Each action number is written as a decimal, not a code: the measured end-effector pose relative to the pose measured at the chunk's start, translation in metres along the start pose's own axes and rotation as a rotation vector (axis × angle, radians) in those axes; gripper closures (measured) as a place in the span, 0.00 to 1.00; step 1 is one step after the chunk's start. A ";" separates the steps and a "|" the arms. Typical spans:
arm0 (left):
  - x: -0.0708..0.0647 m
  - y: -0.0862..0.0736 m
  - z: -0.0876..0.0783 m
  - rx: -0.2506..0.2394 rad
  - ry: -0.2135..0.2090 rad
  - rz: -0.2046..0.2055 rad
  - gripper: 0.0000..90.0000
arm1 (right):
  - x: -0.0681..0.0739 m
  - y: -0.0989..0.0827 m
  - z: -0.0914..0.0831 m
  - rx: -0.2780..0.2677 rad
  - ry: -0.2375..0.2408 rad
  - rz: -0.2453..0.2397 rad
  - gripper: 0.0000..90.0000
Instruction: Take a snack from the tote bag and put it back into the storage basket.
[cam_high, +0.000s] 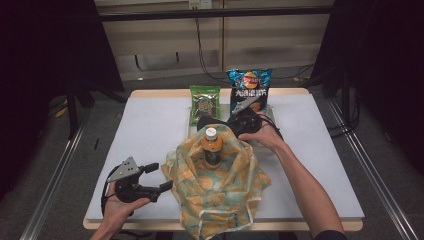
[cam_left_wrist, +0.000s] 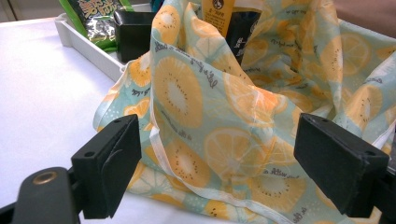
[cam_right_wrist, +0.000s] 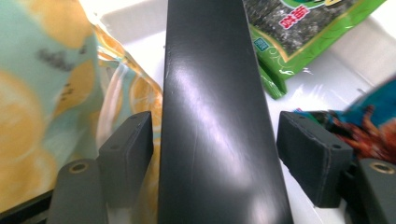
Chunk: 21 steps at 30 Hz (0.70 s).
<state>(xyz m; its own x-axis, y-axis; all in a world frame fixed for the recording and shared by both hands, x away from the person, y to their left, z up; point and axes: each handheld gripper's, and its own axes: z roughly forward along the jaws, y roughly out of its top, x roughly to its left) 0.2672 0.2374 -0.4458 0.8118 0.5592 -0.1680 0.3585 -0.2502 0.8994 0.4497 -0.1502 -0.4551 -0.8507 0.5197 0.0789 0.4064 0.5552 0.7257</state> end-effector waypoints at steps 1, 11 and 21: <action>0.000 0.000 0.000 -0.001 -0.005 0.001 0.17 | 0.000 -0.001 -0.004 -0.006 -0.004 0.004 0.29; -0.001 0.000 0.000 0.007 0.015 0.003 0.17 | 0.004 -0.010 -0.058 -0.135 -0.090 0.097 0.35; -0.001 0.000 0.000 0.006 0.016 0.004 0.17 | 0.022 -0.046 -0.090 -0.214 -0.046 0.146 1.00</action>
<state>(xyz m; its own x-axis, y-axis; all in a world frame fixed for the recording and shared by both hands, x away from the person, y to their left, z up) 0.2666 0.2365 -0.4457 0.8058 0.5707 -0.1580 0.3583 -0.2573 0.8975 0.3823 -0.2233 -0.4251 -0.7703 0.6157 0.1661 0.4400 0.3246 0.8373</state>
